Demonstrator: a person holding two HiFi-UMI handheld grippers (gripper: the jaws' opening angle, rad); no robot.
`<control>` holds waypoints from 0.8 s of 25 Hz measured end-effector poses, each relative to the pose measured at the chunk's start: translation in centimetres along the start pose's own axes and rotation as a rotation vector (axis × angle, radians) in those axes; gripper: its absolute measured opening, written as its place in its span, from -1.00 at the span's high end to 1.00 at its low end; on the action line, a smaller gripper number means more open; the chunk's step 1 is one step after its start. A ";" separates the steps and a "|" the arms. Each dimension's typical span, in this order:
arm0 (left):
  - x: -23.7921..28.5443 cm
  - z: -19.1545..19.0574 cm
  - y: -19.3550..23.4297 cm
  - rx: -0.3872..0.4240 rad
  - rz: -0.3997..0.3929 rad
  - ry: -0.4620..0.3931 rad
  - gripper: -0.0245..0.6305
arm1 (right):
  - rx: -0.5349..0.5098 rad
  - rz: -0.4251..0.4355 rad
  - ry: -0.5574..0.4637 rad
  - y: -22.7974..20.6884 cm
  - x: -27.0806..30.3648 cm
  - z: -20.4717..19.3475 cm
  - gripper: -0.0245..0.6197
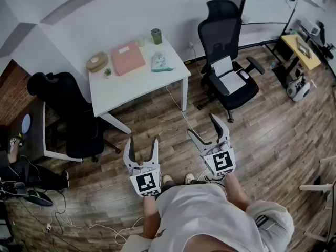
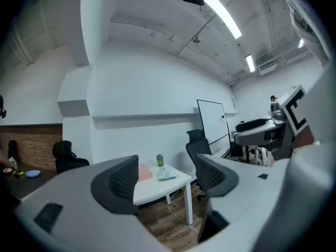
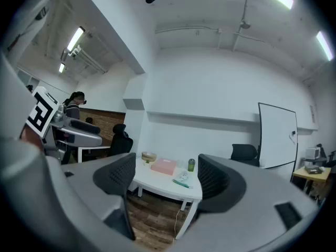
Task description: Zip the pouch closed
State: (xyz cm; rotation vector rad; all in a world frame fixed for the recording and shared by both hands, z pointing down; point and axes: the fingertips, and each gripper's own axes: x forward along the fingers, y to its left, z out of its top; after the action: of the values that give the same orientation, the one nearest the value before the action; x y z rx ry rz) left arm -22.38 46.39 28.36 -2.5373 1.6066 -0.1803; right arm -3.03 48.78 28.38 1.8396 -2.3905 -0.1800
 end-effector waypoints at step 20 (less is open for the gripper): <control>7.5 -0.6 -0.5 -0.017 -0.044 -0.006 -0.12 | -0.003 -0.003 0.001 -3.3 5.7 -1.3 -0.23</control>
State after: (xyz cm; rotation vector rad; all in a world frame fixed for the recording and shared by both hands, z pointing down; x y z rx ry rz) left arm -18.86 39.83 29.27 -2.5844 1.5576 -0.1644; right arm -1.13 42.44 29.22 1.8423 -2.3854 -0.1828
